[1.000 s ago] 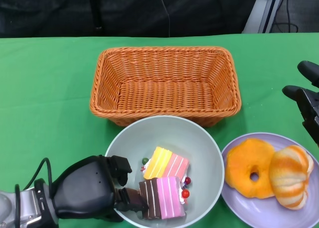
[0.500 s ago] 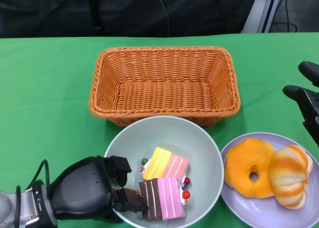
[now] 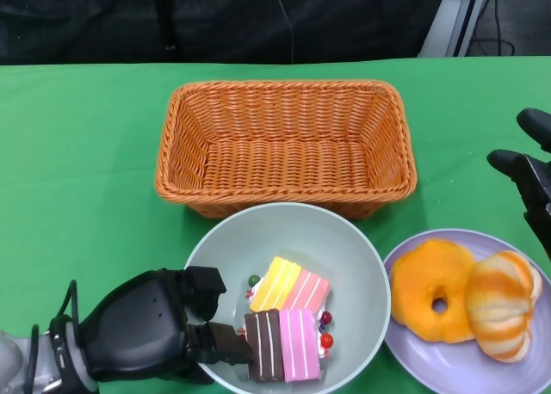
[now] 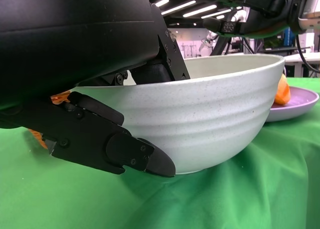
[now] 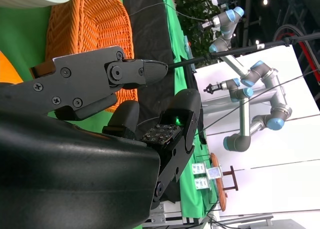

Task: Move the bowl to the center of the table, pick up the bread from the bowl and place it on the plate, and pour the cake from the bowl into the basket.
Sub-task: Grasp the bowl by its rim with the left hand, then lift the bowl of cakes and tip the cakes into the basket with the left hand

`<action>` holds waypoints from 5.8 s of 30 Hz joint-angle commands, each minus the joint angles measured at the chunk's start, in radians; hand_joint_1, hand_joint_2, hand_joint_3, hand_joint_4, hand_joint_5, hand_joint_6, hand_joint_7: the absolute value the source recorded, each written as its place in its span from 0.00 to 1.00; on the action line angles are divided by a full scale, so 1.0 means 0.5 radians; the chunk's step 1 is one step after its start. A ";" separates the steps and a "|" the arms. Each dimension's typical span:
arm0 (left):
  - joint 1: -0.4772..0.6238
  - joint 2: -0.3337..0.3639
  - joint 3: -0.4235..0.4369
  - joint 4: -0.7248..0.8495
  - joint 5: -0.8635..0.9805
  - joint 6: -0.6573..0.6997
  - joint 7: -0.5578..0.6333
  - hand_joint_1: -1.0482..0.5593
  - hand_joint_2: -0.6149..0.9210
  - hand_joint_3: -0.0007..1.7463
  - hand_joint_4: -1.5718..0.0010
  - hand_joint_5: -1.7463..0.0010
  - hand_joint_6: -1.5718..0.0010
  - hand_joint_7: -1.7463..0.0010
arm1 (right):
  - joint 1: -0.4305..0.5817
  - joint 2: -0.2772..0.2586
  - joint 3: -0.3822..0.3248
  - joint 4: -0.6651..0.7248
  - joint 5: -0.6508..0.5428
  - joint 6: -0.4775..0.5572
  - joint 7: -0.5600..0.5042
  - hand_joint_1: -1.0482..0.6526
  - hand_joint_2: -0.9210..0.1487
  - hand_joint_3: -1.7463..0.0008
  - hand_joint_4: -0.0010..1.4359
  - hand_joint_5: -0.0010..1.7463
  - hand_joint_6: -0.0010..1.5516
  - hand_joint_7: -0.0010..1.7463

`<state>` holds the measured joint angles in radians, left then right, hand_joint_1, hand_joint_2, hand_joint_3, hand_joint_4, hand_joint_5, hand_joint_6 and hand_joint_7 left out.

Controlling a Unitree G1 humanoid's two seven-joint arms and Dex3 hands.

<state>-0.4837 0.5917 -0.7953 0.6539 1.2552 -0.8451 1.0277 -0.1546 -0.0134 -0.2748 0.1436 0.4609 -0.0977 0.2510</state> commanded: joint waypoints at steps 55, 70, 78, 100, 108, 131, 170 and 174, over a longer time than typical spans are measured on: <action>-0.047 0.034 0.043 -0.011 -0.050 -0.050 0.633 0.53 1.00 0.08 0.60 0.05 0.59 0.24 | -0.017 0.085 -0.057 -0.033 0.087 -0.017 -0.018 0.54 0.00 0.78 0.31 0.75 0.30 0.41; 0.091 0.021 0.426 -0.286 -0.643 -0.390 0.061 0.56 0.84 0.55 0.62 0.00 0.67 0.04 | -0.034 0.090 -0.039 0.046 0.042 -0.056 -0.022 0.52 0.00 0.81 0.31 0.75 0.29 0.42; 0.137 -0.117 0.669 -0.310 -0.936 -0.441 -0.364 0.56 0.87 0.53 0.62 0.00 0.63 0.10 | -0.040 0.086 -0.035 0.087 0.023 -0.078 0.008 0.52 0.00 0.84 0.33 0.74 0.31 0.43; -0.191 -0.468 0.999 0.235 -1.351 -0.616 -1.046 0.57 0.91 0.42 0.60 0.00 0.60 0.15 | -0.051 0.112 -0.005 0.186 -0.029 -0.158 0.030 0.50 0.00 0.87 0.38 0.70 0.33 0.41; -0.290 -0.576 1.061 0.393 -1.462 -0.653 -1.198 0.60 0.85 0.54 0.62 0.00 0.62 0.11 | -0.061 0.119 0.005 0.244 -0.045 -0.214 0.052 0.51 0.00 0.87 0.36 0.69 0.33 0.40; -0.475 -0.757 1.145 0.642 -1.624 -0.685 -1.430 0.59 0.87 0.53 0.61 0.00 0.62 0.11 | -0.080 0.141 0.026 0.347 -0.061 -0.283 0.083 0.51 0.00 0.85 0.35 0.70 0.33 0.39; -0.690 -1.254 1.395 0.579 -2.346 -0.177 -2.289 0.53 0.87 0.49 0.55 0.00 0.60 0.07 | -0.016 0.105 0.040 0.258 -0.078 -0.192 0.155 0.50 0.00 0.86 0.36 0.69 0.35 0.38; -0.693 -1.325 1.466 0.559 -2.507 -0.025 -2.398 0.52 0.86 0.51 0.52 0.00 0.58 0.10 | -0.013 0.100 0.043 0.257 -0.081 -0.184 0.157 0.49 0.00 0.86 0.36 0.69 0.35 0.37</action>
<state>-0.7889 -0.0633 -0.0835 0.9616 0.0418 -0.8758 -0.1540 -0.1724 0.0573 -0.2522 0.2868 0.4208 -0.1943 0.3256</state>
